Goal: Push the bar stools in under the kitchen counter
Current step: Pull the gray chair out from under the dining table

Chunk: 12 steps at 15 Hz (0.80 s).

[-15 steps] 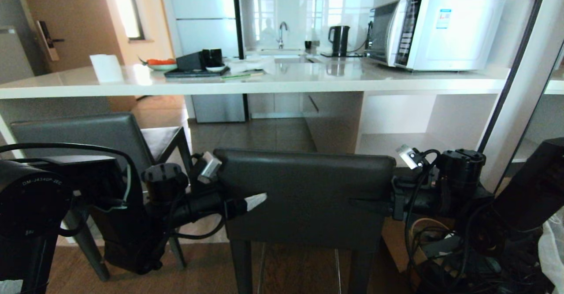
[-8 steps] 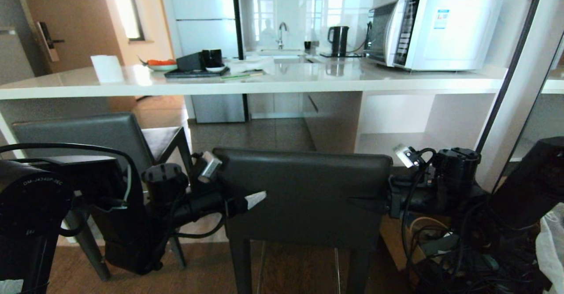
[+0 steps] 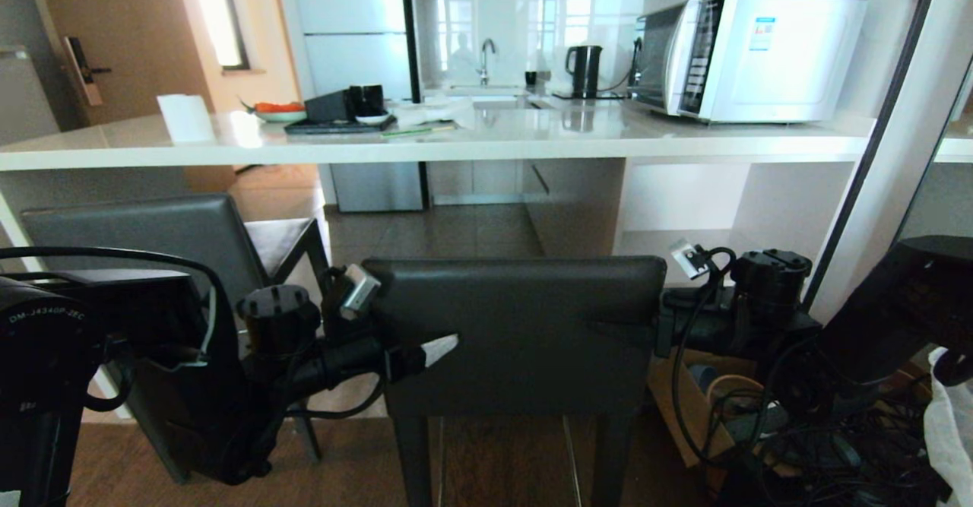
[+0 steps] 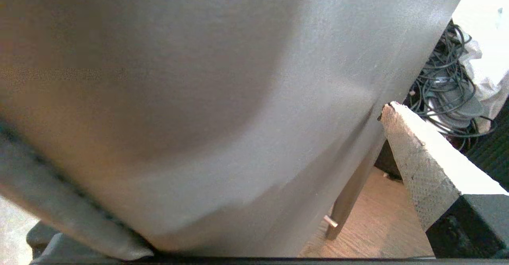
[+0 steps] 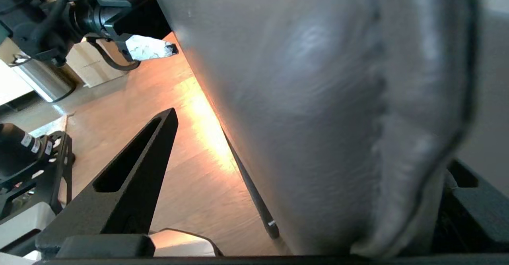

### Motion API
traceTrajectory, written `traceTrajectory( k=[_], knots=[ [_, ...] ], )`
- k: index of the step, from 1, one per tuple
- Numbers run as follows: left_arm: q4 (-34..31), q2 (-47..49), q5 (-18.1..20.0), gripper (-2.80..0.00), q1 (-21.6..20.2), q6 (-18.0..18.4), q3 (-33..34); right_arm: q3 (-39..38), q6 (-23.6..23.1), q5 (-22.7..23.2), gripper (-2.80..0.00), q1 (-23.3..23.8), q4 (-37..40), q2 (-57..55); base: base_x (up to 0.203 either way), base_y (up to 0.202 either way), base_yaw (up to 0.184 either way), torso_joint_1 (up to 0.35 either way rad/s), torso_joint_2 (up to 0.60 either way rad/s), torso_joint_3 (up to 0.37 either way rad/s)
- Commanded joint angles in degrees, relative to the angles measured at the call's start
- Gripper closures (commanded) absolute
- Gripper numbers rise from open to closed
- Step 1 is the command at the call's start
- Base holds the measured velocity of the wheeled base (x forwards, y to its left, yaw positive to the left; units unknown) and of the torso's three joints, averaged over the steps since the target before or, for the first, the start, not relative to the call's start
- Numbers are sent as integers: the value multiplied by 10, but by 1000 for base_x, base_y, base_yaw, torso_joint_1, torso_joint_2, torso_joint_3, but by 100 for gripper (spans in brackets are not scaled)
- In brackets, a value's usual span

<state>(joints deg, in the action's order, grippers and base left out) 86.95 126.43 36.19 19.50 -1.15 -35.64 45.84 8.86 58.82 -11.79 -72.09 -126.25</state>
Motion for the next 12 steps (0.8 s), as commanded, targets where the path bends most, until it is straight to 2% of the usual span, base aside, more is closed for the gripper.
traceTrajectory(
  k=[1, 5, 9, 12],
  knots=[
    [7, -7, 1, -280, -4, -3, -2, -11, 1, 5, -280, 1, 0, 3, 0, 0, 0, 0, 0, 0],
    [7, -10, -1, -280, -9, -3, 1, -42, 2, 8, -280, 11, -20, 21, 0, 0, 0, 0, 0, 0],
    [7, -13, 5, -280, -45, -3, 18, -41, 2, 9, -280, 48, -22, 25, 0, 0, 0, 0, 0, 0],
    [7, -15, 6, -280, -46, 1, 32, -44, 2, 9, -280, 57, -22, 36, 0, 0, 0, 0, 0, 0]
  ],
)
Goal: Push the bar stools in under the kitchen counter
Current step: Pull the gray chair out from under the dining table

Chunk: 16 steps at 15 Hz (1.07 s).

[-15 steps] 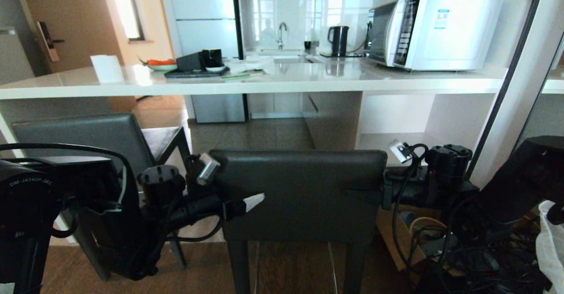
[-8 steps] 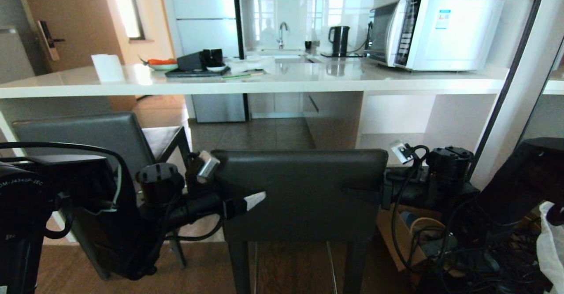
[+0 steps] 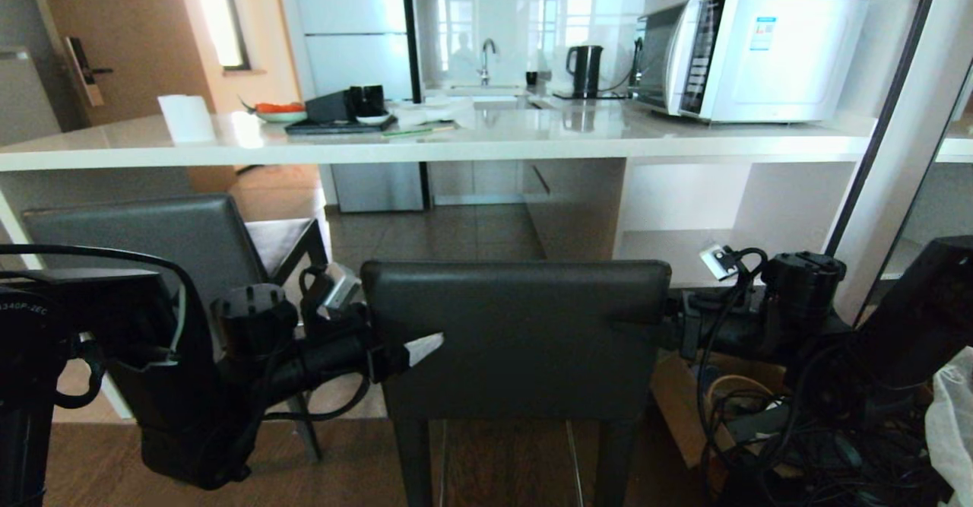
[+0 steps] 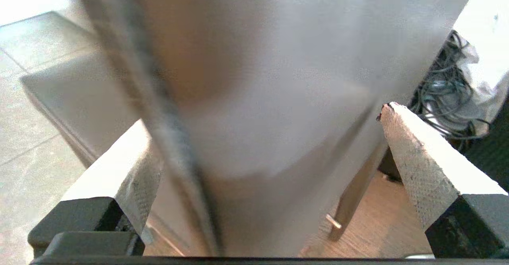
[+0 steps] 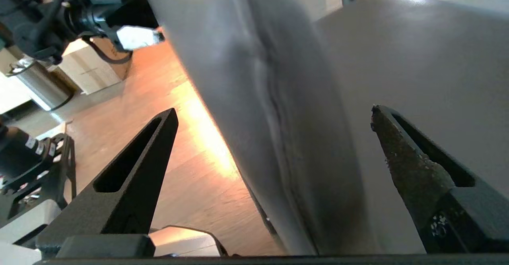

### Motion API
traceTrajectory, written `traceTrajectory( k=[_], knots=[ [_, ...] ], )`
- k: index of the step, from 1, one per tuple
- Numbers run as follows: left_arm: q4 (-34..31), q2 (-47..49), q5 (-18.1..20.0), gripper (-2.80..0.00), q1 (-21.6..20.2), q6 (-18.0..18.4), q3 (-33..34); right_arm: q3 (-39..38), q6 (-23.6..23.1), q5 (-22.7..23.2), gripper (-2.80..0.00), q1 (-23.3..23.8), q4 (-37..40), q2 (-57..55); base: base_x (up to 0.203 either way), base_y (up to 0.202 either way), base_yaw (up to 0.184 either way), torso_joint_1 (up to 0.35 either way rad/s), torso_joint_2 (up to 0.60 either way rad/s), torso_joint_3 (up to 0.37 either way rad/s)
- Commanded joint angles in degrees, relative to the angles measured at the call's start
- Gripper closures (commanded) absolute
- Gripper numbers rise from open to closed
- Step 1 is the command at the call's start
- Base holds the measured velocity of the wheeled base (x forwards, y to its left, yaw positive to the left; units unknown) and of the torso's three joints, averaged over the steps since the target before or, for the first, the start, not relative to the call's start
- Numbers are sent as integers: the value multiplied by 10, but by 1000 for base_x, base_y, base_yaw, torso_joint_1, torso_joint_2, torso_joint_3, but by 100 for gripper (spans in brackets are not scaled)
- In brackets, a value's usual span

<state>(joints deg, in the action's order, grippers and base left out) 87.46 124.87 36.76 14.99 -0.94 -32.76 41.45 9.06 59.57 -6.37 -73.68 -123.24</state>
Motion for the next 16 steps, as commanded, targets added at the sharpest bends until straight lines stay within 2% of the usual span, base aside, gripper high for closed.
traceTrajectory(
  k=[1, 4, 9, 12, 16],
  knots=[
    [2, -2, 0, -280, -2, 0, 10, -1, 2, 2, -280, 5, -5, 11, 0, 0, 0, 0, 0, 0],
    [2, -22, 3, -280, -26, 0, 53, -12, 5, 3, -280, 32, -5, 28, 0, 0, 0, 0, 0, 0],
    [2, -92, 15, -280, -98, -3, 157, -132, 2, 38, -280, 119, -37, 77, 0, 0, 0, 0, 0, 0],
    [2, -186, 45, -280, -118, -5, 245, -227, 5, 50, -280, 144, -73, 155, 0, 0, 0, 0, 0, 0],
    [2, -310, 43, -280, -123, -8, 320, -323, 29, 54, -280, 157, -80, 301, 0, 0, 0, 0, 0, 0]
  ],
)
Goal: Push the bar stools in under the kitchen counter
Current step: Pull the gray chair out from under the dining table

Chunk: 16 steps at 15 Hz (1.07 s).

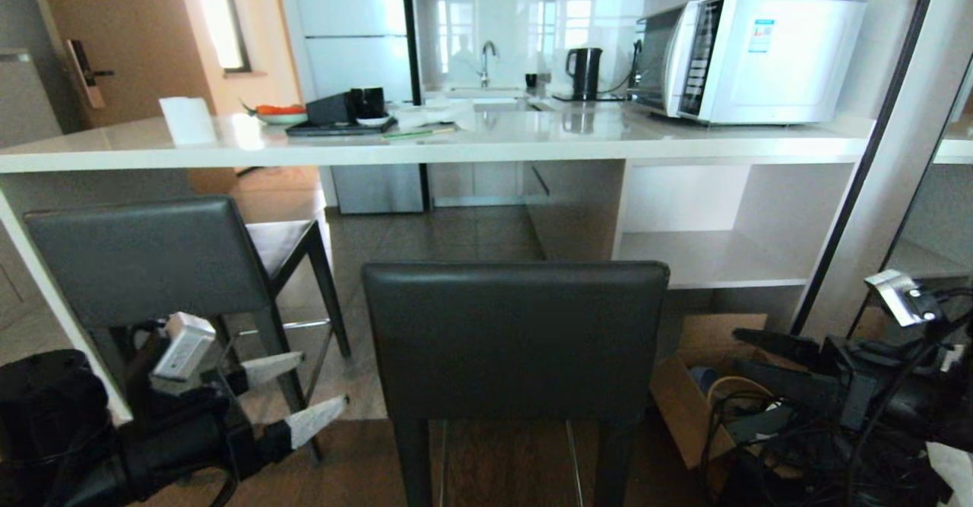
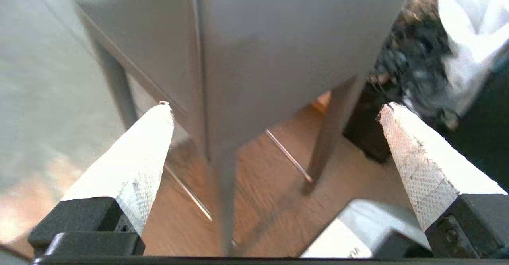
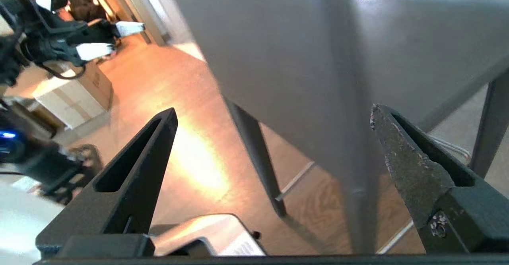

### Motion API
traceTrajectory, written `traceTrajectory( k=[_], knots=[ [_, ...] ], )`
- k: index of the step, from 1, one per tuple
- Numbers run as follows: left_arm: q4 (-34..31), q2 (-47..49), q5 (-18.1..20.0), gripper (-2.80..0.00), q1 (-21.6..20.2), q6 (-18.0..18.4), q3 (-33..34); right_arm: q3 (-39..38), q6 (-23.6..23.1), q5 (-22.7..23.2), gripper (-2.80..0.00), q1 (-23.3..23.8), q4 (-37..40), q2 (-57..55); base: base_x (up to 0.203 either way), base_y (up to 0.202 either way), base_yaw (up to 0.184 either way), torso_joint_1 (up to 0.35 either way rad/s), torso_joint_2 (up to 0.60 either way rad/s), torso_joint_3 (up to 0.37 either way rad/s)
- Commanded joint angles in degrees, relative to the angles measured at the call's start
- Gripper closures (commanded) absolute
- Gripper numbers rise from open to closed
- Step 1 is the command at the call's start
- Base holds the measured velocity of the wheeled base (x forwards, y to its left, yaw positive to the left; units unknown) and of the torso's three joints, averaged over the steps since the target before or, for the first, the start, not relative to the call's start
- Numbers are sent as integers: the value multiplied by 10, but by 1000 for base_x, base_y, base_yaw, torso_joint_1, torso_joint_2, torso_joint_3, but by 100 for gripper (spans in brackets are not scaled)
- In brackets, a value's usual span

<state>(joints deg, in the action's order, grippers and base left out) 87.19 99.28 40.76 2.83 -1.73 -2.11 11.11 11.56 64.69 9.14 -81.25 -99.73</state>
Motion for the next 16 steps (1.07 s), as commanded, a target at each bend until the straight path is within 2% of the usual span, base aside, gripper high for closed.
traceTrajectory(
  k=[1, 2, 3, 4, 5, 6, 8, 10, 11, 14, 16],
  knots=[
    [5, -83, -25, -280, -11, -2, 19, -36, 20, -8, -280, 3, -5, 112, 0, 0, 0, 0, 0, 0],
    [5, -98, -91, -280, -15, -3, 21, -47, 37, -35, -280, 3, -4, 156, 0, 0, 0, 0, 0, 0],
    [5, -115, -172, -280, -16, -5, 22, -54, 58, -92, -280, 3, -2, 201, 0, 0, 0, 0, 0, 0],
    [5, -131, -249, -280, -14, -10, 22, -57, 83, -181, -280, 3, -1, 235, 0, 0, 0, 0, 0, 0],
    [5, -143, -309, -280, -9, -20, 19, -55, 102, -262, -280, 3, 0, 257, 0, 0, 0, 0, 0, 0],
    [5, -164, -351, -280, 8, -36, 16, -48, 113, -329, -280, 3, 5, 285, 0, 0, 0, 0, 0, 0],
    [5, -221, -384, -280, 56, -47, 15, -26, 110, -400, -280, 4, 55, 347, 0, 0, 0, 0, 0, 0],
    [-10, -284, -407, -280, 83, -48, 15, 8, 90, -464, -280, 4, 184, 431, 0, 0, 0, 0, 0, 0],
    [-49, -313, -425, -280, 83, -47, 12, 30, 86, -481, -280, 4, 253, 471, 0, 0, 0, 0, 0, 0],
    [-255, -424, -529, -280, 74, -30, -26, 85, 78, -513, -280, 4, 465, 593, 0, 0, 0, 0, 0, 0],
    [-356, -500, -562, -280, 37, -21, -51, 97, 76, -530, -280, 4, 550, 650, 0, 0, 0, 0, 0, 0]
  ],
)
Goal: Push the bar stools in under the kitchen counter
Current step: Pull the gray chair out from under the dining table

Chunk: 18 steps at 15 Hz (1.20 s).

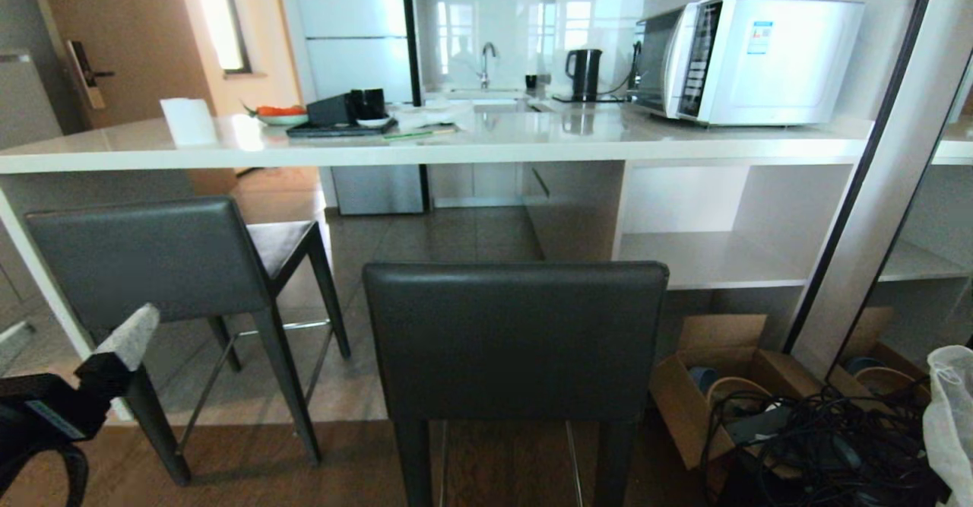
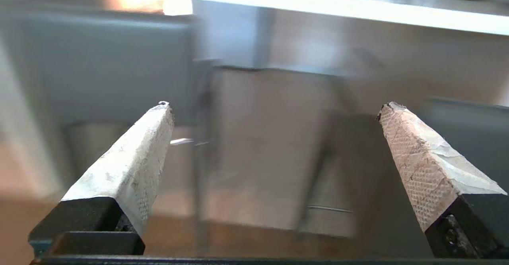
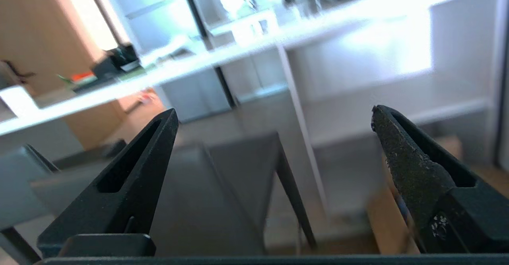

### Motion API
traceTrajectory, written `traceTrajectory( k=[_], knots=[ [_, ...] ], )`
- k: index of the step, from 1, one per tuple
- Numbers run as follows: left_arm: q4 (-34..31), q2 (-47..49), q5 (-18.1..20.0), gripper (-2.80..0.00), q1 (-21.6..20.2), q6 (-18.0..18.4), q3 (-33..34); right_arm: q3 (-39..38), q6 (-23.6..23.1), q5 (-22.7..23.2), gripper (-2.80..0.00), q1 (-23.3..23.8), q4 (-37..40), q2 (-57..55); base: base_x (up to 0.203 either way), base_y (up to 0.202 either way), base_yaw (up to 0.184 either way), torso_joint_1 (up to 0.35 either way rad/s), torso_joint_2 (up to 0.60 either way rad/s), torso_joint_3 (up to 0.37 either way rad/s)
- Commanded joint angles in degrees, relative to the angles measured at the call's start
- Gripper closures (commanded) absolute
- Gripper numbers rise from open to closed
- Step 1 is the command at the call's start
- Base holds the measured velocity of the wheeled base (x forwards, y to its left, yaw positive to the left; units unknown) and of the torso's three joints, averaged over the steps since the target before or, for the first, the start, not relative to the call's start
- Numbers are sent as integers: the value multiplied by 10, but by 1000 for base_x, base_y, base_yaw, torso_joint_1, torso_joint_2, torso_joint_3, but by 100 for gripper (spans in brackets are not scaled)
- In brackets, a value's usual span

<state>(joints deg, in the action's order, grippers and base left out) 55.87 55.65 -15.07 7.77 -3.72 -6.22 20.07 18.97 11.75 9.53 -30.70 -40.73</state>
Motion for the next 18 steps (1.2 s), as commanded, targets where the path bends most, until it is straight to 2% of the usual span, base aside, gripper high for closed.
traceTrajectory(
  k=[1, 2, 4, 6, 8, 9, 10, 11, 12, 13, 14, 16, 18],
  knots=[
    [-65, -98, -8, -280, -29, 9, -18, 8, 0, 0, -280, -1, 58, 82, 0, 0, 0, 0, 0, 0],
    [-76, -124, -5, -280, -38, 20, -21, 10, 1, 16, -280, -5, 62, 103, 0, 0, 0, 0, 0, 0],
    [-92, -170, 27, -280, -46, 35, -24, 27, 10, 106, -280, -17, 97, 157, 0, 0, 0, 0, 0, 0],
    [-135, -217, 39, -280, -47, 38, -28, 70, 16, 151, -280, -23, 209, 200, 0, 0, 0, 0, 0, 0],
    [-221, -294, 48, -280, -46, 39, -45, 118, 19, 209, -280, -41, 281, 242, 0, 0, 0, 0, 0, 0],
    [-290, -340, 61, -280, -45, 38, -62, 142, 22, 224, -280, -47, 300, 244, 0, 0, 0, 0, 0, 0],
    [-377, -379, 77, -280, -47, 36, -83, 161, 22, 229, -280, -59, 309, 240, 0, 0, 0, 0, 0, 0],
    [-435, -410, 96, -280, -55, 34, -101, 176, 22, 232, -280, -72, 314, 238, 0, 0, 0, 0, 0, 0],
    [-465, -433, 122, -280, -75, 32, -113, 184, 18, 236, -280, -81, 327, 239, 0, 0, 0, 0, 0, 0],
    [-489, -440, 149, -280, -93, 34, -129, 193, 15, 239, -280, -85, 344, 238, 0, 0, 0, 0, 0, 0],
    [-496, -443, 165, -280, -93, 35, -135, 195, 14, 242, -280, -86, 355, 244, 0, 0, 0, 0, 0, 0],
    [-495, -459, 178, -280, -90, 44, -84, 178, -1, 243, -280, -86, 373, 274, 0, 0, 0, 0, 0, 0],
    [-501, -516, 185, -280, -84, 67, -20, 134, -58, 222, -280, -88, 421, 336, 0, 0, 0, 0, 0, 0]
  ],
)
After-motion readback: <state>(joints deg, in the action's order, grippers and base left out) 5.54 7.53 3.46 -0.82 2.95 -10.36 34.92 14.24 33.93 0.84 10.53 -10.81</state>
